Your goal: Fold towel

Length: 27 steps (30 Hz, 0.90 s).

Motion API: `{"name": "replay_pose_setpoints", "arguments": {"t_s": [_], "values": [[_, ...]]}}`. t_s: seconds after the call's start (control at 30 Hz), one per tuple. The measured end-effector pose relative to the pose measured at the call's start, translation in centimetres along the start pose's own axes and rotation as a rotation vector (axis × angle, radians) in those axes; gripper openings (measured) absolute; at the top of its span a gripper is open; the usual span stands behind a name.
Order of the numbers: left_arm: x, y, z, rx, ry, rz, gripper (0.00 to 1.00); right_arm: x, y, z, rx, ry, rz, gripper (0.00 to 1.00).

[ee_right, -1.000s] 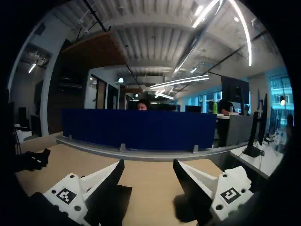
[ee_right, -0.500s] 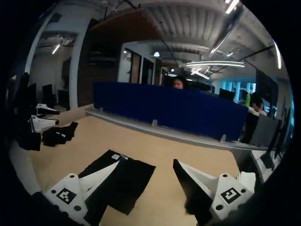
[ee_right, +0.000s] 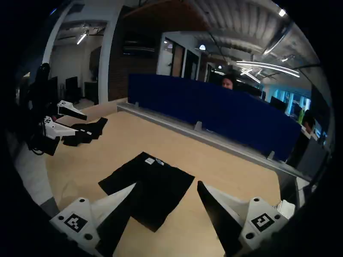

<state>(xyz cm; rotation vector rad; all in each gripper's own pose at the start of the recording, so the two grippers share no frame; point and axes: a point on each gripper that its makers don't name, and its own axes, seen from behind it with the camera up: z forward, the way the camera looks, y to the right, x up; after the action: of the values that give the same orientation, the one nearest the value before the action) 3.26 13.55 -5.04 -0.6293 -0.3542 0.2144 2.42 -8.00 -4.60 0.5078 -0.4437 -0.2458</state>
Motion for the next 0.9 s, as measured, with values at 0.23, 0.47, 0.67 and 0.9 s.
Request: {"name": "replay_pose_setpoints", "arguments": {"t_s": [0.23, 0.47, 0.67, 0.9], "values": [[-1.1, 0.6, 0.2, -0.019, -0.033, 0.009, 0.97, -1.4, -1.0, 0.2, 0.024, -0.048, -0.016, 1.00], [-2.3, 1.4, 0.4, -0.054, -0.074, 0.003, 0.97, -3.4, -2.1, 0.5, 0.062, -0.135, -0.040, 1.00], [-4.3, 2.1, 0.7, -0.085, -0.122, 0.011, 0.97, -5.5, -2.8, 1.4, 0.088, -0.194, -0.064, 1.00], [-7.4, 2.7, 1.6, -0.104, -0.164, 0.017, 0.97, -8.3, -3.5, 3.1, 0.108, -0.230, -0.037, 1.00]]}}
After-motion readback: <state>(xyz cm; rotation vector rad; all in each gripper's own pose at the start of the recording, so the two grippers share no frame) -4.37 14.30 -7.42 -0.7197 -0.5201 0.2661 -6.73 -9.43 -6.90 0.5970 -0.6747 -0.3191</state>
